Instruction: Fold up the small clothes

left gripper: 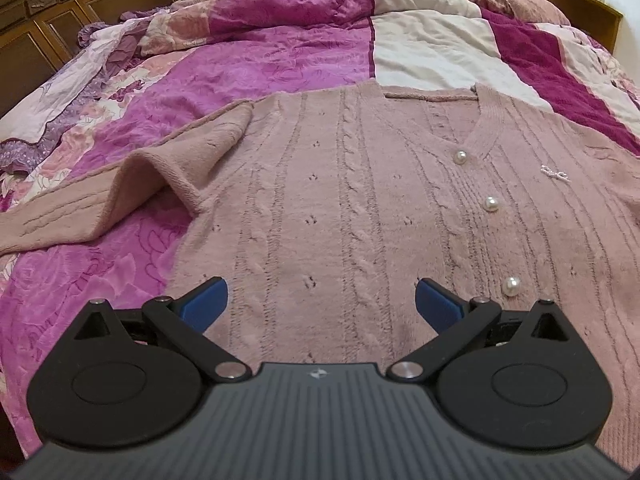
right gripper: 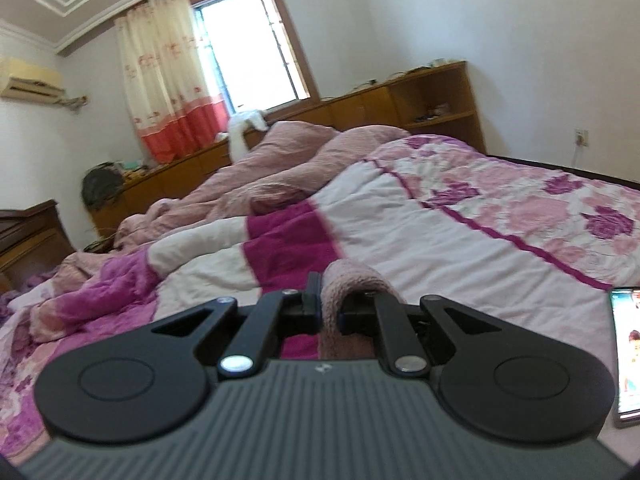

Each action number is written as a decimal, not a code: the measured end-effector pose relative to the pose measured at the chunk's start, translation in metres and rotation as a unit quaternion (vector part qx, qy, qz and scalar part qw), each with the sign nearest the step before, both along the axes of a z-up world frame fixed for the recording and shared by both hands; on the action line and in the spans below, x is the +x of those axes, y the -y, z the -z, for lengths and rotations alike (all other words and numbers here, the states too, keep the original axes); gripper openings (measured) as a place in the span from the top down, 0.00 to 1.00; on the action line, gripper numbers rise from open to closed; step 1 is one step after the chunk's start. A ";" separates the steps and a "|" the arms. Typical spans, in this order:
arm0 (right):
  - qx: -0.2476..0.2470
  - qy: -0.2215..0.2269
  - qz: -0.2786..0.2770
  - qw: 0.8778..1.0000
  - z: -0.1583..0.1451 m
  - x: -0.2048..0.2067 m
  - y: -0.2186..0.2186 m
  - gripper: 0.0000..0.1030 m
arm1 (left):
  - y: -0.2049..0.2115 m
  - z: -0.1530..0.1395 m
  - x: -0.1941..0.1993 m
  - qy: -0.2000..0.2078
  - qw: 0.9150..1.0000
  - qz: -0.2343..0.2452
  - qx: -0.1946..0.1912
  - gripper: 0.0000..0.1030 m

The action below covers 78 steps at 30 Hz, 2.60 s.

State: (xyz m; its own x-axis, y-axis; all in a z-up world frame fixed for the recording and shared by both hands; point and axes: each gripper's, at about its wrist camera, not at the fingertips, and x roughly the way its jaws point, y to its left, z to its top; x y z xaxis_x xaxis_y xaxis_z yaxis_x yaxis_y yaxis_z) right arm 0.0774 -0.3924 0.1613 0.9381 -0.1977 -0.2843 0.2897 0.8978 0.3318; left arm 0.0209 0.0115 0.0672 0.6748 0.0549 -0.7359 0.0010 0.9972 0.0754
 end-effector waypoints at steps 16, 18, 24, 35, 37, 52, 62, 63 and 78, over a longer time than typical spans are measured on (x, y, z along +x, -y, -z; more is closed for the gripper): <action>0.003 0.024 -0.117 0.993 -0.013 0.051 -0.140 0.90 | -0.045 -0.031 -0.017 0.018 0.999 -0.028 -0.013 0.00; -0.001 0.024 -0.133 0.991 -0.007 0.054 -0.163 0.90 | -0.052 -0.031 -0.019 0.018 0.999 -0.034 -0.021 0.00; -0.015 0.004 -0.196 0.980 0.029 0.067 -0.229 0.90 | -0.068 -0.030 -0.025 0.020 0.998 -0.054 -0.024 0.00; -0.025 -0.092 -0.280 0.955 0.107 0.081 -0.303 0.87 | -0.090 -0.018 -0.026 0.012 0.997 -0.069 -0.032 0.00; -0.010 -0.117 -0.290 0.950 0.115 0.085 -0.307 0.86 | -0.093 -0.015 -0.025 0.009 0.997 -0.073 -0.035 0.00; 0.094 -0.166 -0.327 0.925 0.108 0.051 -0.301 0.28 | -0.096 -0.028 -0.026 0.031 0.996 -0.075 -0.039 0.00; 0.087 -0.142 -0.302 0.939 0.083 0.008 -0.253 0.28 | -0.077 -0.038 -0.024 0.044 0.997 -0.050 -0.036 0.00; 0.083 -0.139 -0.292 0.943 0.083 0.004 -0.247 0.28 | -0.075 -0.038 -0.022 0.041 0.997 -0.048 -0.038 0.00; -0.013 -0.138 -0.127 0.982 0.101 -0.007 -0.172 0.28 | -0.033 -0.035 0.011 0.043 0.998 0.010 -0.038 0.00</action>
State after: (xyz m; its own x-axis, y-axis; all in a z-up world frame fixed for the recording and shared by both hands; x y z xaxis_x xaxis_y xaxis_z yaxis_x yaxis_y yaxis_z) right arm 0.0709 -0.2201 0.0601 0.8461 0.0218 -0.5325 0.1313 0.9598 0.2480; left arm 0.0316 0.0443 0.1018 0.7355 -0.0136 -0.6774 0.0182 0.9998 -0.0004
